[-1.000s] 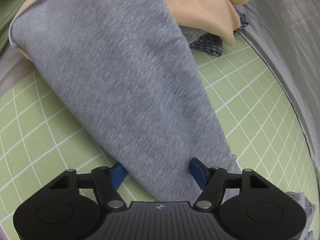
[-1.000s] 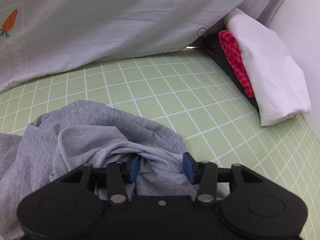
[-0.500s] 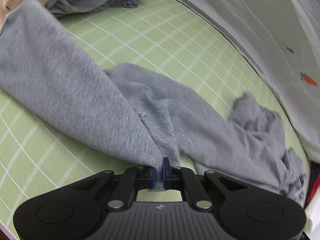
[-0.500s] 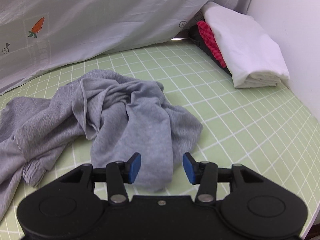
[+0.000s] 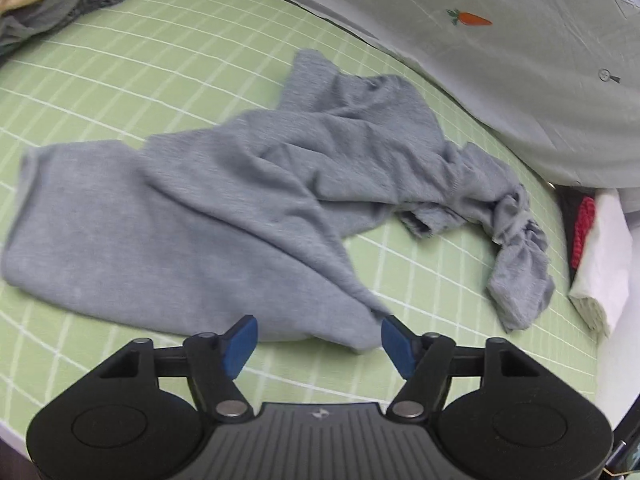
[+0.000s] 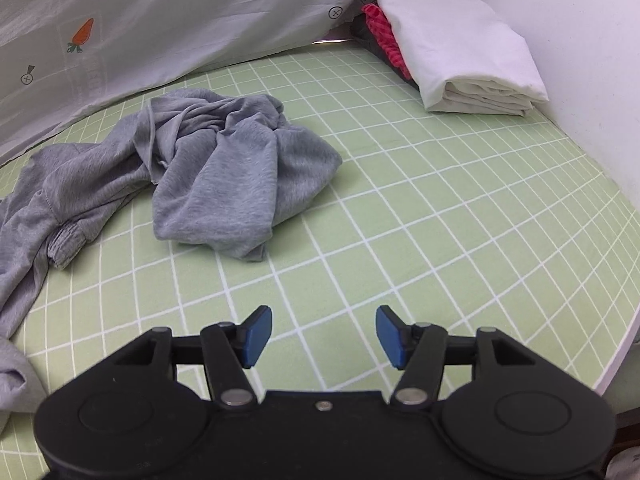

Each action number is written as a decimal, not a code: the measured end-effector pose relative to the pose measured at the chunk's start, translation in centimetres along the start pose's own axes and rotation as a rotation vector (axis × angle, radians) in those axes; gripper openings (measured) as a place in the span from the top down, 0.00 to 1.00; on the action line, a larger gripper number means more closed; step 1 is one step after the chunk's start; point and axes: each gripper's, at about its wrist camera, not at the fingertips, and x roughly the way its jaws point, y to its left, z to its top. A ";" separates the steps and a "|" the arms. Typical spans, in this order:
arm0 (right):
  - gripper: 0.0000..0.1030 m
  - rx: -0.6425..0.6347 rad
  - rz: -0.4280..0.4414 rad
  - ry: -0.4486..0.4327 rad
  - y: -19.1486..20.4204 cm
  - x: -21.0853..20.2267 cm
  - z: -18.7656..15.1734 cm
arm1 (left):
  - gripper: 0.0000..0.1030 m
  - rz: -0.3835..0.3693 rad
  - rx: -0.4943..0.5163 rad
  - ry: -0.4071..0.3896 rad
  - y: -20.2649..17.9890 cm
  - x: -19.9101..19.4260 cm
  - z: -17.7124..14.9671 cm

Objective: Fold clothes
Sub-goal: 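Grasp the sweatpants waist with the right gripper and drag it across the mat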

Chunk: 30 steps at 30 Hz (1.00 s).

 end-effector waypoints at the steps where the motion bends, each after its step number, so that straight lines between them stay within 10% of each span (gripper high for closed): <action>1: 0.39 0.001 0.009 0.005 0.6 -0.1 -0.4 | 0.29 0.033 -0.007 -0.009 1.1 -0.6 0.2; 12: 0.23 -0.069 0.163 0.014 15.5 -3.5 -5.6 | 0.18 0.274 -0.011 -0.080 14.0 -6.2 3.0; 30: 0.15 -0.086 0.203 0.048 30.9 -5.2 -13.0 | 0.18 0.305 0.177 -0.060 23.9 -8.0 6.4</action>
